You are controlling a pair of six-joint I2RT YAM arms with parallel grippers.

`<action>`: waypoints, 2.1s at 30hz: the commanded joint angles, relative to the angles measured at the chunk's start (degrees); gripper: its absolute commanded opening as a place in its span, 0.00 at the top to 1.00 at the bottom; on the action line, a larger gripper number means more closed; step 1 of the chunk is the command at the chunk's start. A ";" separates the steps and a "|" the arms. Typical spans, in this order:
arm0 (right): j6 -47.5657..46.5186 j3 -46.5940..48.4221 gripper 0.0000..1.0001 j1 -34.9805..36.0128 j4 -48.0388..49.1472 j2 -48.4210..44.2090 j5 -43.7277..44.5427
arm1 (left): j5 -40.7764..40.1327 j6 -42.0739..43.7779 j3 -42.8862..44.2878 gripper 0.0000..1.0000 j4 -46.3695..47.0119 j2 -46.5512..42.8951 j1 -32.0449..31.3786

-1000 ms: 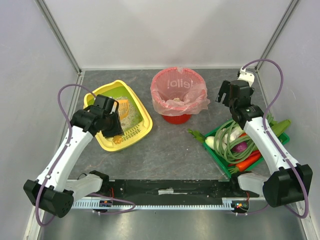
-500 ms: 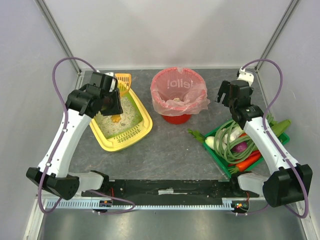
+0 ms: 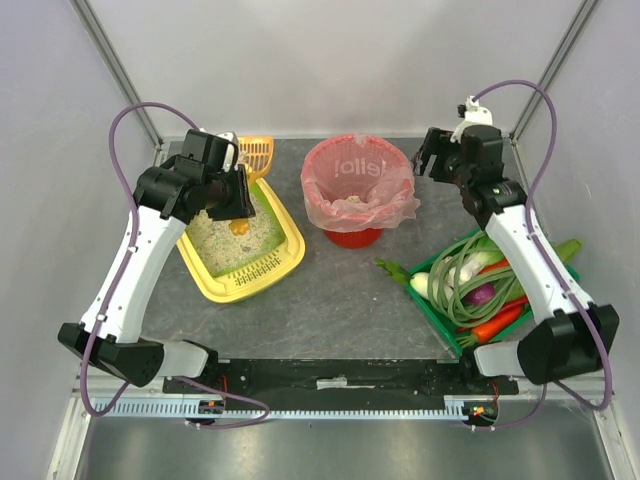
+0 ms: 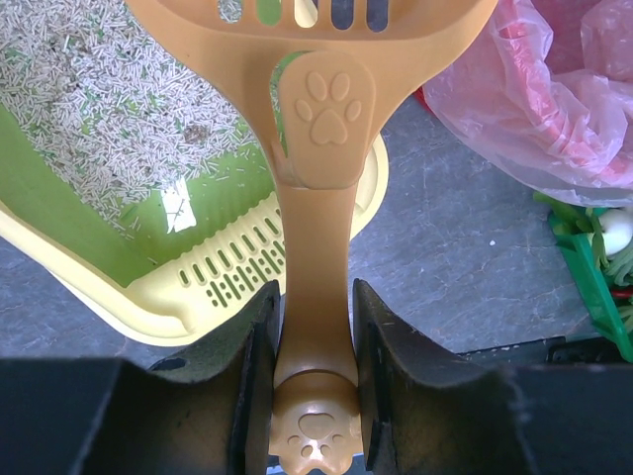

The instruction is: Clean the litter box

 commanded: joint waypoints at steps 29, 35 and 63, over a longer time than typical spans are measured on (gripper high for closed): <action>-7.90 15.56 0.76 3.10 -15.29 17.35 -12.91 | 5.06 -2.15 -11.47 0.98 7.24 -5.40 -0.14; -7.73 15.65 0.84 5.30 -16.61 17.88 -13.62 | 4.88 -2.15 -11.74 0.98 7.51 -6.11 -0.14; -0.26 14.07 0.29 8.82 -9.67 12.80 -5.80 | -6.10 5.40 3.19 0.98 4.96 4.34 -10.69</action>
